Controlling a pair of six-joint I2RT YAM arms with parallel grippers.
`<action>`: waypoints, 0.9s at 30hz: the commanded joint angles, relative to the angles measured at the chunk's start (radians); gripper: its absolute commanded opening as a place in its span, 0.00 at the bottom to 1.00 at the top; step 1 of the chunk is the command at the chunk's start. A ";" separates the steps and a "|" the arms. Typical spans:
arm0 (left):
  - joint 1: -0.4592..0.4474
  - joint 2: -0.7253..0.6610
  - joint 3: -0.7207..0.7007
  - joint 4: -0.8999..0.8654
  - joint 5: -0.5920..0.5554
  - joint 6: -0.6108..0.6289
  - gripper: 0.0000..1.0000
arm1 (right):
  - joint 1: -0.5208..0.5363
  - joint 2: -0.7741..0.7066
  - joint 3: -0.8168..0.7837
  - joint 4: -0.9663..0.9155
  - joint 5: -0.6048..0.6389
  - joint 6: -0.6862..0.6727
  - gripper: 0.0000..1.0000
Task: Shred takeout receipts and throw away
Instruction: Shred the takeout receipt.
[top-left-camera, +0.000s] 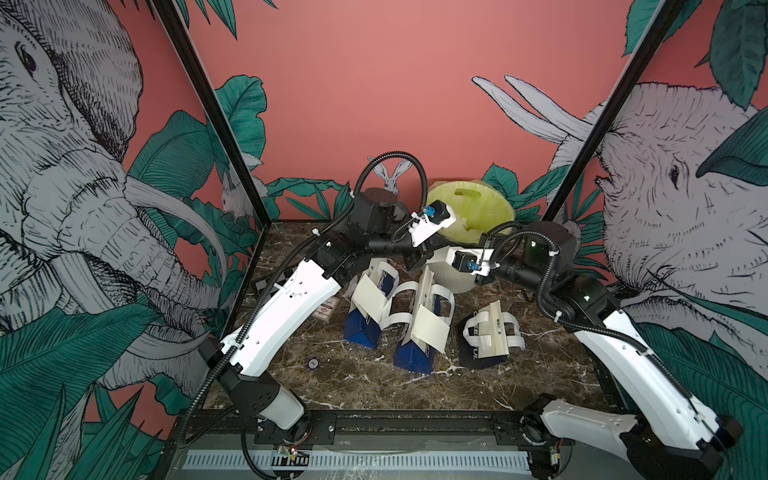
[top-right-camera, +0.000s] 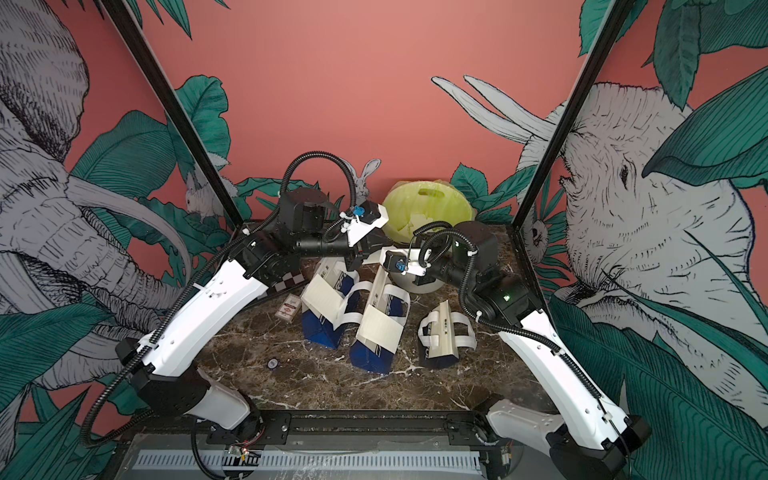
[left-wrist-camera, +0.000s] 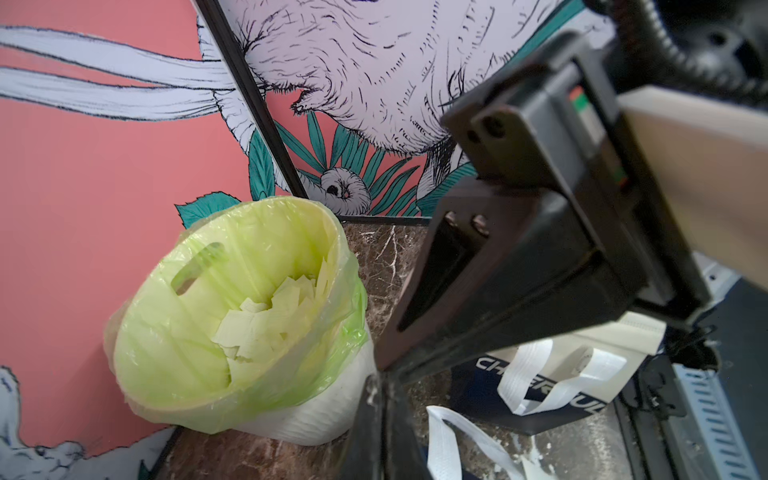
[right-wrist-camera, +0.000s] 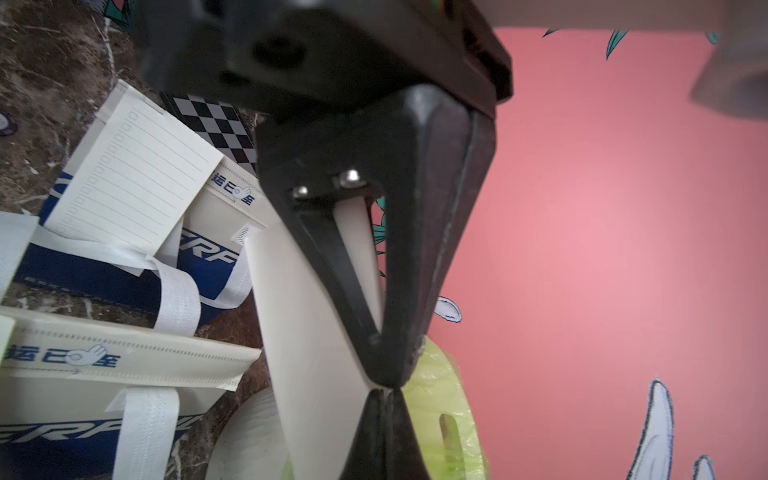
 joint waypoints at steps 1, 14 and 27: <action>0.079 0.002 0.037 0.079 0.026 -0.170 0.00 | 0.013 -0.056 -0.044 0.100 0.036 -0.087 0.00; 0.194 0.042 0.025 0.256 -0.125 -0.513 0.00 | 0.038 -0.204 -0.188 0.245 0.019 0.097 0.00; 0.256 0.095 -0.302 1.217 -0.022 -1.513 0.00 | 0.040 -0.126 -0.175 0.705 0.377 1.326 0.00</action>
